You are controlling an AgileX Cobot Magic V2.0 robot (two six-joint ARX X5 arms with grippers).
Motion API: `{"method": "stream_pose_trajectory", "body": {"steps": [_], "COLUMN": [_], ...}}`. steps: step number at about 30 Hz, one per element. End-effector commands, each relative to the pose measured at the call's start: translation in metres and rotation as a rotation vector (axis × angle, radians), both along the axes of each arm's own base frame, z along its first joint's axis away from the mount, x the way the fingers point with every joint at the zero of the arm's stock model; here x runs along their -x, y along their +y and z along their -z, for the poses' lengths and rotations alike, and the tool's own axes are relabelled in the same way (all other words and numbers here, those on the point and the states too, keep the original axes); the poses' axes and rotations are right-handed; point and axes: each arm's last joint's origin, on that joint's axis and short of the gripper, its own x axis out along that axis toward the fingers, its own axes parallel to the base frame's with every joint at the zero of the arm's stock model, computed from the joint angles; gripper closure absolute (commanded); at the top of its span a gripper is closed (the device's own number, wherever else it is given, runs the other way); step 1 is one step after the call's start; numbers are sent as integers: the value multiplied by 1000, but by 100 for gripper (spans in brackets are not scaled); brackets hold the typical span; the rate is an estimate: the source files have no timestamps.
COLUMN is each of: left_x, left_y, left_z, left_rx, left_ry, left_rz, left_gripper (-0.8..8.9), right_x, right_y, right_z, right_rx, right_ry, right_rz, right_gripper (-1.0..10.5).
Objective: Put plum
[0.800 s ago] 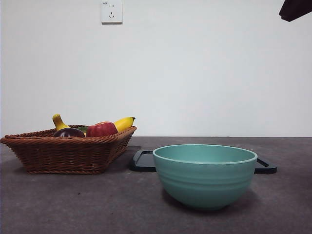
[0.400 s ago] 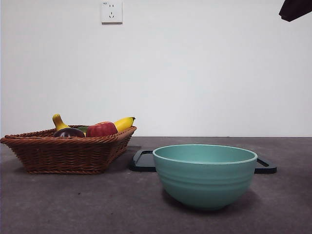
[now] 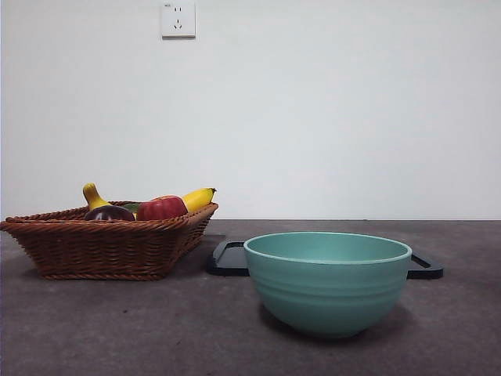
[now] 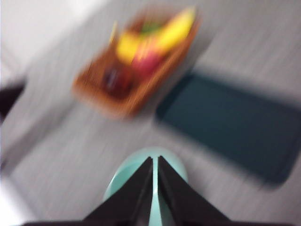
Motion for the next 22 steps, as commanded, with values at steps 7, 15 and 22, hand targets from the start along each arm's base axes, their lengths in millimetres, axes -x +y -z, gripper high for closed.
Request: {"method": "stream_pose_trajectory", "body": {"steps": [7, 15, 22], "left_x": [-1, -1, -1], "left_y": [0, 0, 0], "left_z": [8, 8, 8], "left_rx": [2, 2, 2], "left_ry": [27, 27, 27], "left_rz": [-2, -2, -2], "left_gripper": [804, 804, 804], "right_x": [8, 18, 20], "right_y": [-44, -58, -62], "right_z": [39, 95, 131], "right_rx": [-17, 35, 70], "right_ry": [-344, -500, -489], "right_rz": [338, 512, 634], "right_gripper": [942, 942, 942]}}
